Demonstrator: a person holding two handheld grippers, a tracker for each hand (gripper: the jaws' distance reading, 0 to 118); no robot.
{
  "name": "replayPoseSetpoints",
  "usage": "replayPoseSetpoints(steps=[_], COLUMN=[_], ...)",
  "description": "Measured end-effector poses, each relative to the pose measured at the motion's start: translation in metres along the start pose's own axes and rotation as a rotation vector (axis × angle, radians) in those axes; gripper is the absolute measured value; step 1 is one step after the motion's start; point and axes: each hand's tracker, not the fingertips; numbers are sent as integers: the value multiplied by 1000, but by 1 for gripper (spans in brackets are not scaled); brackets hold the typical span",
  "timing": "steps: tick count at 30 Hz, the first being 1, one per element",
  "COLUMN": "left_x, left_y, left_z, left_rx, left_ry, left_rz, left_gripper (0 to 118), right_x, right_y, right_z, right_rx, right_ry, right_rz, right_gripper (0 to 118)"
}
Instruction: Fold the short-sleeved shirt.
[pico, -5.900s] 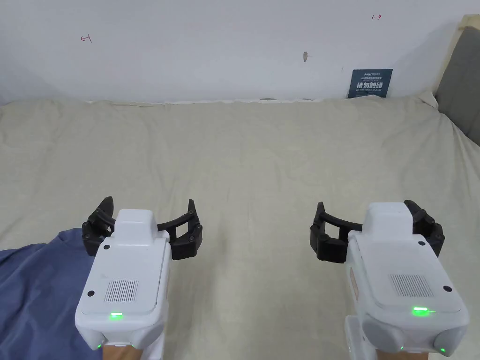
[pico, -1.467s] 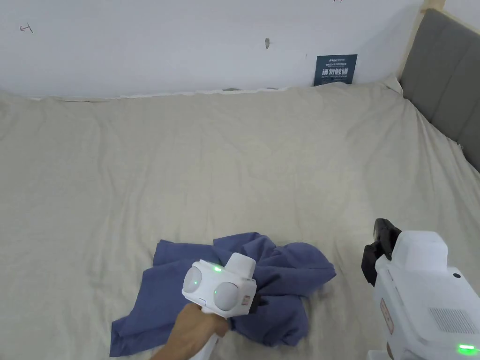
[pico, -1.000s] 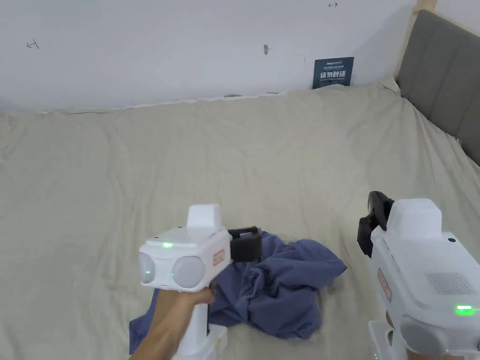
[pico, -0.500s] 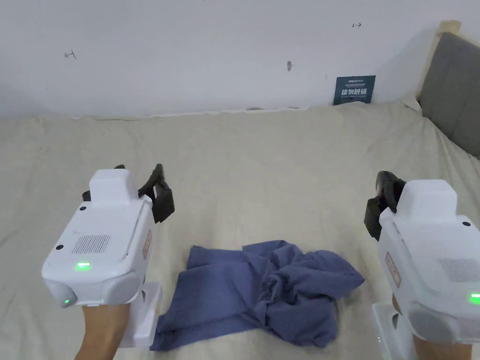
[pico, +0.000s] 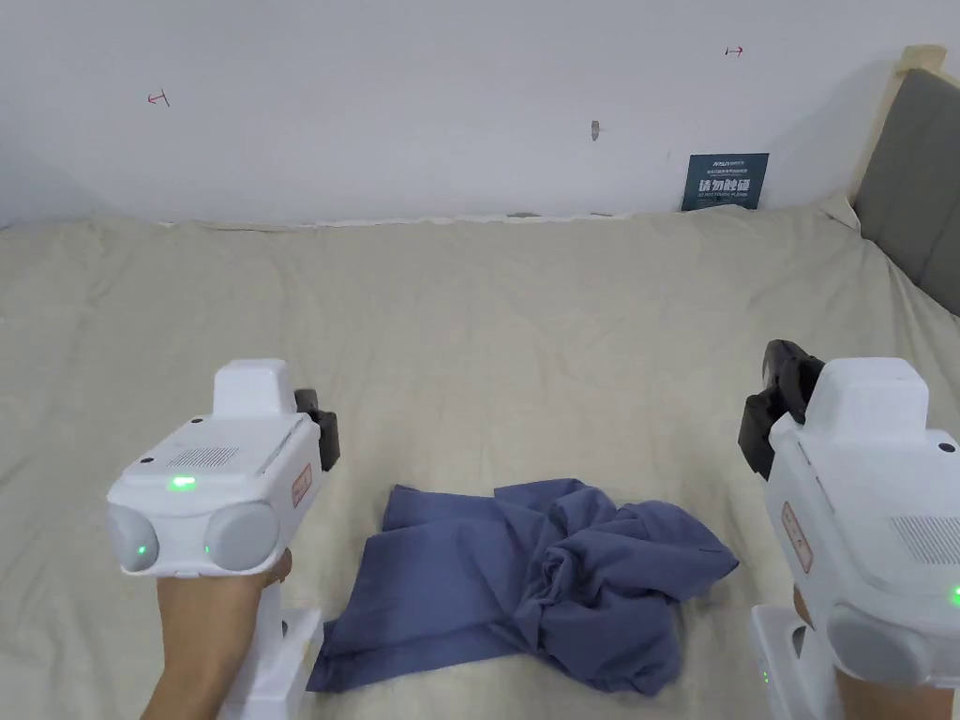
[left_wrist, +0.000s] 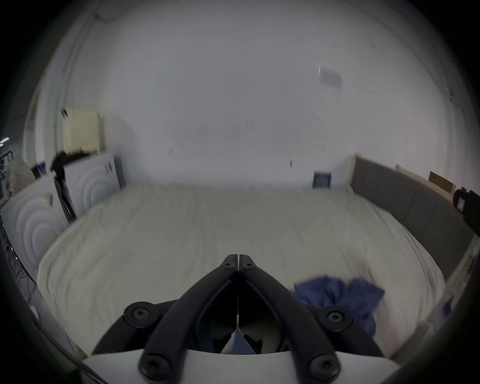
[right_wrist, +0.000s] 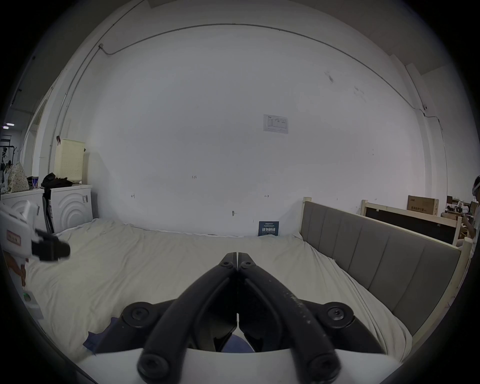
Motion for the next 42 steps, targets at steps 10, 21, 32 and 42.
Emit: replayPoseSetpoints(steps=[10,21,32,42], left_x=[-3,-7,9,-5], left_y=[-105,-163,-169,-138], left_z=[-52,-80,-85,-61], left_rx=[-392,-510,-544,-382], left_ry=[-94,-11,-35,-157], left_rz=[68,144,107,160], left_gripper=[0,111,9,8], right_x=[-1,1,20,34], right_y=[-21,-39,-69,-169], right_z=[-8,-18,-53,-182], right_rx=[-60,-121,-304,-929], right_ry=[4,8,14,12], right_rz=[-1,-7,-49,-94], right_gripper=[1,1,3,96])
